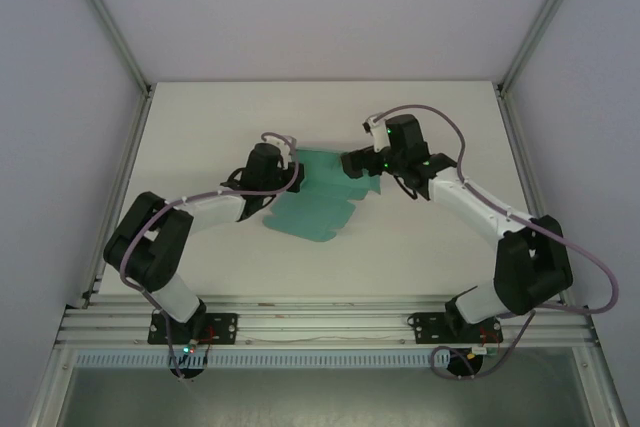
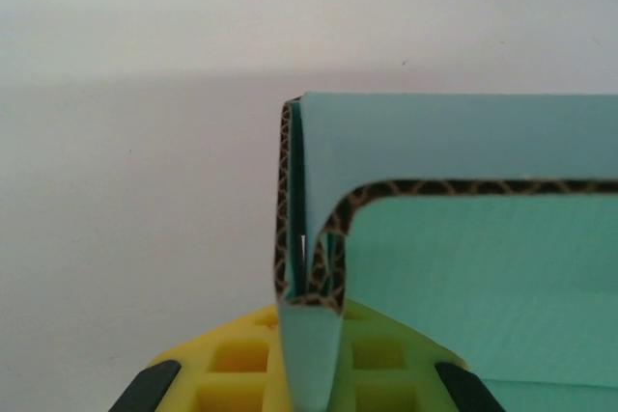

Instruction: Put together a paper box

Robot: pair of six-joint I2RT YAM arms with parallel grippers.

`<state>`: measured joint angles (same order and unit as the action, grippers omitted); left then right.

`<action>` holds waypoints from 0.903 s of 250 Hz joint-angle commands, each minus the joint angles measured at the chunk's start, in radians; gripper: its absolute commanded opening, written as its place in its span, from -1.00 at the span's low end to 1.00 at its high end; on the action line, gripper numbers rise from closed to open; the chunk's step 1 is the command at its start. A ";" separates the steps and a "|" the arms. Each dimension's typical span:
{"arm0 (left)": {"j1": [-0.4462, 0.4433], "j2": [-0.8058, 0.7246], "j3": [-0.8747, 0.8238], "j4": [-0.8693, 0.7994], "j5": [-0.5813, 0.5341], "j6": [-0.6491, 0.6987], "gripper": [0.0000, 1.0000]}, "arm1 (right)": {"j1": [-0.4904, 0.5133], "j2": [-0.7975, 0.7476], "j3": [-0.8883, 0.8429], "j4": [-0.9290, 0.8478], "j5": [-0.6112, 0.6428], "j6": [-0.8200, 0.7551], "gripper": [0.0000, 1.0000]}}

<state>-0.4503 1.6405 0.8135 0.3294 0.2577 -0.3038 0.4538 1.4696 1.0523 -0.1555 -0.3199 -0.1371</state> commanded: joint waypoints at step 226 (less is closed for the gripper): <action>-0.042 -0.011 0.073 -0.079 -0.172 -0.064 -1.00 | 0.063 -0.311 -0.290 0.072 0.563 0.152 0.99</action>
<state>-0.4957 1.6752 0.8829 0.2729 0.1204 -0.3832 0.5575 1.2266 0.7872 0.1005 0.2039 -0.0181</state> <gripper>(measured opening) 0.090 0.997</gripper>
